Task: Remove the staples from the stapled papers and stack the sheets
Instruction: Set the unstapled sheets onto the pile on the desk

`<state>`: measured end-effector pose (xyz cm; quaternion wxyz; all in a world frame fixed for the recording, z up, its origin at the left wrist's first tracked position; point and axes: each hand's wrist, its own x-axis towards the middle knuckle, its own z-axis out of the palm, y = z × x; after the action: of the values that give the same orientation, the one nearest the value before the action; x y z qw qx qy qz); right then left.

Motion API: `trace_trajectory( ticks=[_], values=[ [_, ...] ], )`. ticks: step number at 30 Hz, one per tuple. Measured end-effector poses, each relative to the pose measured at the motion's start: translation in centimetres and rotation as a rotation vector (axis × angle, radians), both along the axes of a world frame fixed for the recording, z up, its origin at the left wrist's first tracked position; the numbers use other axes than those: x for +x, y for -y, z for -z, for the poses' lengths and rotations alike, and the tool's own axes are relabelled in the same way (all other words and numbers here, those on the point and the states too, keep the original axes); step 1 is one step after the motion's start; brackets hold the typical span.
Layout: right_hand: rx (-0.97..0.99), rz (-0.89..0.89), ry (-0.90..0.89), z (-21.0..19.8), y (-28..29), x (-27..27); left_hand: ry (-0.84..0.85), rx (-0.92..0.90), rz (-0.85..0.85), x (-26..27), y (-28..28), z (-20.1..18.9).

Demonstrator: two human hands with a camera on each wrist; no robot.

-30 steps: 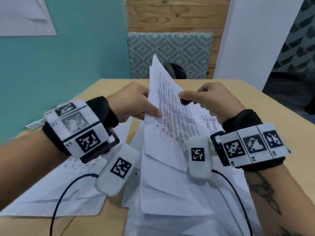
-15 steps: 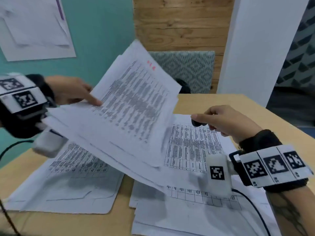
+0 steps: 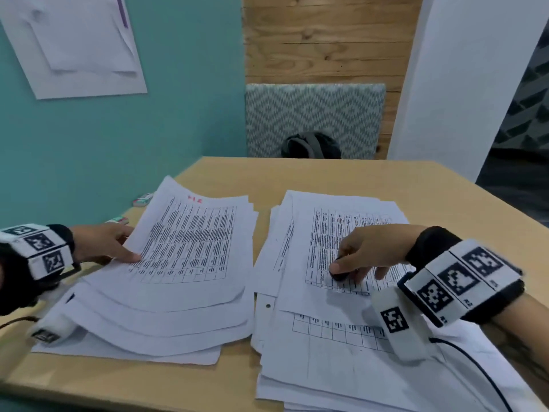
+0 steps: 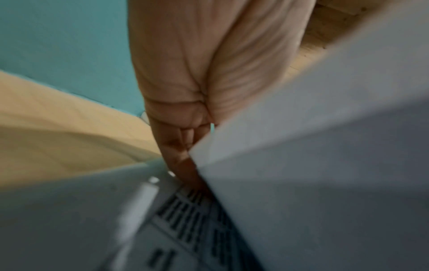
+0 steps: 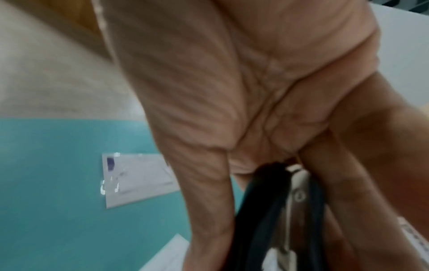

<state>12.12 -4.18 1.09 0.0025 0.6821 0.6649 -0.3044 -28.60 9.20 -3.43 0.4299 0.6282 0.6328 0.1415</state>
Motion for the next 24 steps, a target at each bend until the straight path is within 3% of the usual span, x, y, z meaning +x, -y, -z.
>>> trace_trajectory(
  ticks=[7, 9, 14, 17, 21, 24],
  values=[
    [0.000, -0.011, 0.010, 0.2, 0.0, -0.1, 0.102, -0.017, 0.061, -1.8, 0.3, 0.5],
    [0.014, -0.018, 0.027, 0.3, 0.0, -0.2, 0.024, 0.019, 0.070, -1.9, 0.3, 0.6],
    [0.041, -0.037, 0.060, 0.6, 0.0, -0.2, -0.355, 0.238, 0.048, -0.8, 1.5, -2.4],
    [0.048, -0.036, 0.058, 0.6, 0.0, -0.2, -0.517, 0.249, 0.313, 1.0, 4.4, -5.1],
    [0.051, -0.046, 0.058, 0.5, 0.0, -0.4, -0.648, 0.123, 0.765, 5.9, 11.0, -3.7],
    [0.053, -0.052, 0.075, 0.6, 0.1, -0.4, -0.775, 0.160, 0.863, 6.2, 12.3, -1.4]
  ],
)
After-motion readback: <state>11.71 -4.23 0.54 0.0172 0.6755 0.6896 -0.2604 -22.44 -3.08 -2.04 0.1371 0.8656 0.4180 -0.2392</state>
